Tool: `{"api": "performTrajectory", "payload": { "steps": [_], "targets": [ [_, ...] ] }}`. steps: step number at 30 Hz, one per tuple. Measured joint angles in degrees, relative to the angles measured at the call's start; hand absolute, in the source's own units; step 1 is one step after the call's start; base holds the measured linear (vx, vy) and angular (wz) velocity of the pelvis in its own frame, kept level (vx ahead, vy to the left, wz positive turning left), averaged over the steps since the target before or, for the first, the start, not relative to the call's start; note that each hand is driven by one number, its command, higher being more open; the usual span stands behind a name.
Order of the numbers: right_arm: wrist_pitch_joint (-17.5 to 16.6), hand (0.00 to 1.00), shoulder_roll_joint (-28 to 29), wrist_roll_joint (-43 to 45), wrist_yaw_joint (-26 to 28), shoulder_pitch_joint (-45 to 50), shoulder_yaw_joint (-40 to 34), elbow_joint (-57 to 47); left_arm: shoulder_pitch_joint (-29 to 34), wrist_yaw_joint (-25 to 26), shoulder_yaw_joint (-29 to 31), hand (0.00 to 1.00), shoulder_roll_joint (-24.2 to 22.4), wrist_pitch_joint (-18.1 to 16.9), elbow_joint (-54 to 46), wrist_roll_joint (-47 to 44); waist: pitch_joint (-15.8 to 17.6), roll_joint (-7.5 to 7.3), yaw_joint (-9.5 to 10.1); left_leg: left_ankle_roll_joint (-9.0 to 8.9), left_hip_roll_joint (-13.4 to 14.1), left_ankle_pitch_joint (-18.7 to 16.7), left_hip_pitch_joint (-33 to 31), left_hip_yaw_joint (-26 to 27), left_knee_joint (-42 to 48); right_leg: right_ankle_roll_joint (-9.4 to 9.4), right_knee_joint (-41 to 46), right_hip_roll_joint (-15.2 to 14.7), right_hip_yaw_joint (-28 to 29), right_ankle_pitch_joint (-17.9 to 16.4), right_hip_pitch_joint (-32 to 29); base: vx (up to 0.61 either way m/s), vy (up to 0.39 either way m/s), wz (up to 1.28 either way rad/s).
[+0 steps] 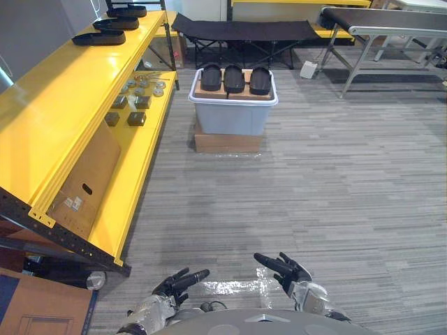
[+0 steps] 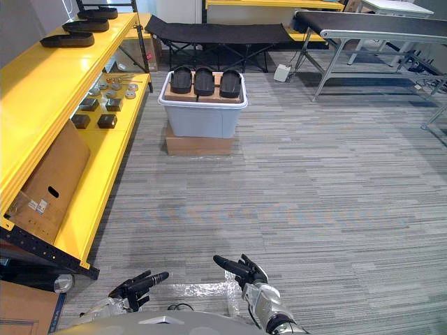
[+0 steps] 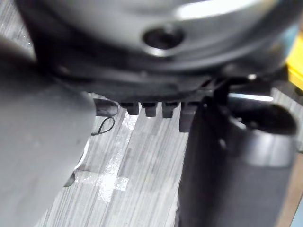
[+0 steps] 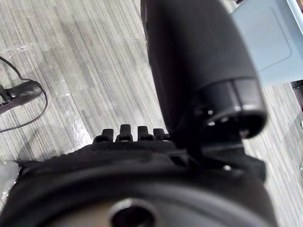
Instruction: Walk over and take three plastic housings, then place them on the shelf
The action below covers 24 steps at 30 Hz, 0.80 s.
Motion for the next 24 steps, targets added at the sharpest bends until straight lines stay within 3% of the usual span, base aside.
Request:
{"api": "performTrajectory", "payload": {
  "steps": [5, 16, 19, 20, 21, 22, 24],
  "targets": [
    [0.0, 1.0, 0.1, 0.6, 0.0, 0.1, 1.4, 0.1, 0.1, 0.1, 0.0, 1.0, -0.1, -0.2, 0.0, -4.6, 0.0, -0.03, 0.01, 0.13, -0.1, 0.1, -0.1, -0.1, 0.0, 0.0, 0.0, 0.0, -0.2, 0.0, 0.0, 0.0, 0.0, 0.0],
    [-2.3, 1.0, 0.2, 1.7, -0.1, 0.2, 2.1, 1.0, 0.4, 1.1, -0.2, 1.0, -0.7, -2.1, 0.0, -4.2, 0.2, 0.05, 0.12, -0.05, -0.2, -0.3, -0.2, -0.1, 0.0, -0.07, 0.6, -0.3, -0.1, -0.5, -0.3, 0.0, 0.0, 0.0],
    [-2.4, 1.0, 0.1, 1.7, -0.3, 0.3, 2.1, 1.0, 0.6, 1.5, -0.3, 1.0, -0.5, -2.7, -0.5, -3.7, 0.7, -0.55, 0.1, 0.67, -1.0, -1.4, -0.4, -0.5, 0.0, 0.97, 9.9, -3.7, 0.0, -4.8, -3.7, 0.03, 0.081, 0.09],
    [-2.4, 1.0, -0.3, 1.8, -0.7, 0.3, 2.3, 0.8, 0.6, 1.6, -1.1, 1.0, -0.6, -2.6, -1.0, -3.7, 1.0, -0.61, 0.05, 1.32, -1.6, -1.9, -0.2, -1.1, 0.0, 1.35, 16.7, -6.1, 0.3, -6.3, -6.2, 0.07, 0.098, 0.11],
    [-2.5, 1.0, -0.6, 1.9, -1.1, 0.6, 2.4, 0.4, 0.6, 1.6, -1.3, 1.0, -0.6, -2.6, -1.3, -3.7, 1.1, -0.69, 0.28, 1.47, -1.8, -2.0, -0.2, -1.3, 0.0, 0.87, 21.6, -7.5, 0.9, -6.6, -8.4, 0.09, 0.124, 0.19],
    [-2.8, 1.0, -0.4, 3.3, -1.7, 1.1, 2.6, -0.8, 0.9, 1.6, -2.1, 1.0, -0.3, -2.5, -2.6, -3.7, 2.1, -0.48, 0.27, 2.1, -2.2, -2.0, 1.0, -2.2, 0.1, -1.07, 33.7, -10.6, 3.2, -5.5, -12.9, 0.07, 0.087, 0.19],
    [-4.2, 1.0, 0.1, 4.2, -2.2, 2.0, 2.7, -3.4, 1.1, 2.3, -2.4, 1.0, 0.5, -2.3, -3.8, -3.8, 4.0, -0.89, 0.03, 3.58, -2.1, -2.7, 2.7, -3.5, 0.3, -1.8, 40.9, -10.9, 7.8, -8.0, -17.3, 0.13, 0.065, 0.33]
  ]
}}
